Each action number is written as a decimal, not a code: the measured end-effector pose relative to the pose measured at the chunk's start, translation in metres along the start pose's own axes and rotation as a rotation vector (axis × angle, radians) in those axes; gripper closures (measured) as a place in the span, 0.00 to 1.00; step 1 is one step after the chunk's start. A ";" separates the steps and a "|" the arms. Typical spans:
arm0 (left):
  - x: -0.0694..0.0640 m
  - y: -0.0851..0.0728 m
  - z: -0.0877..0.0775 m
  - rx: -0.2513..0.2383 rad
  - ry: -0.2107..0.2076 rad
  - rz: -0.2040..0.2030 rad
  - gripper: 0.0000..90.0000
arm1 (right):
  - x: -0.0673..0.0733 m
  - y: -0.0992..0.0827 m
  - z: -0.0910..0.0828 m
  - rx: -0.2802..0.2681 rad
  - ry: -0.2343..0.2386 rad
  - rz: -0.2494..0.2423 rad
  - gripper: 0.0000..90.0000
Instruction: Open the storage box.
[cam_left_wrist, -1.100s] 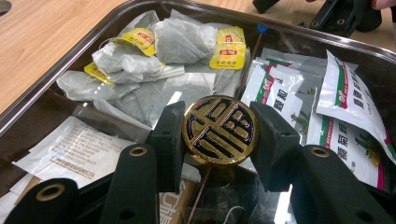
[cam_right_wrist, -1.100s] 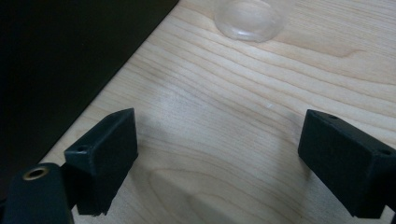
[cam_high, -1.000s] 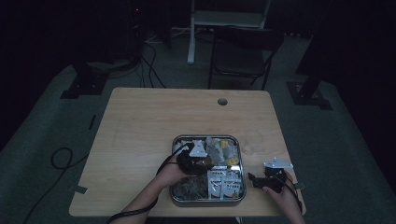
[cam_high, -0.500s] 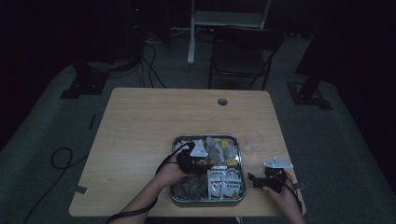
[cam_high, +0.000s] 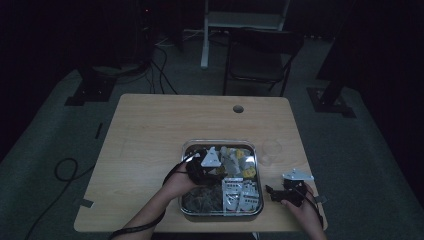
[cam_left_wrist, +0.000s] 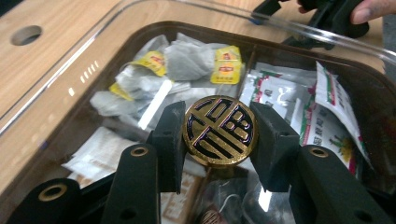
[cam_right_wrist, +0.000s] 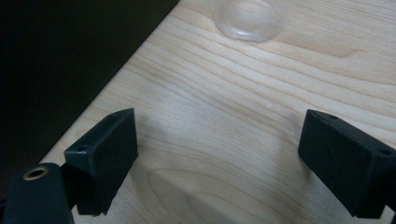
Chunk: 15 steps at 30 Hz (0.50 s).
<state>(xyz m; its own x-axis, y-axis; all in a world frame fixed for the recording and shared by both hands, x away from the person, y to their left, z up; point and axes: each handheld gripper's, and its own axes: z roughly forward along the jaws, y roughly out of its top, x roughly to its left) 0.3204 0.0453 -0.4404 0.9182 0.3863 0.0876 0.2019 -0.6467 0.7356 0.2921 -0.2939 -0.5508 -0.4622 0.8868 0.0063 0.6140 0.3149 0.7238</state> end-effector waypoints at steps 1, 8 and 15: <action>0.000 0.000 0.000 0.000 0.000 0.000 0.66 | 0.000 0.000 0.000 0.000 0.000 0.000 0.12; 0.009 -0.003 -0.021 -0.022 0.024 -0.024 0.66 | 0.000 0.000 0.000 0.000 0.000 0.000 0.12; 0.017 -0.010 -0.035 -0.028 0.040 -0.057 0.66 | 0.000 0.000 0.000 0.000 0.000 0.000 0.12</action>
<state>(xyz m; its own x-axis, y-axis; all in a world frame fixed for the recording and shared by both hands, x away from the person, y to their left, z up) 0.3221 0.0812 -0.4223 0.8911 0.4482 0.0710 0.2434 -0.6041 0.7588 0.2921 -0.2940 -0.5508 -0.4622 0.8867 0.0064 0.6140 0.3149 0.7238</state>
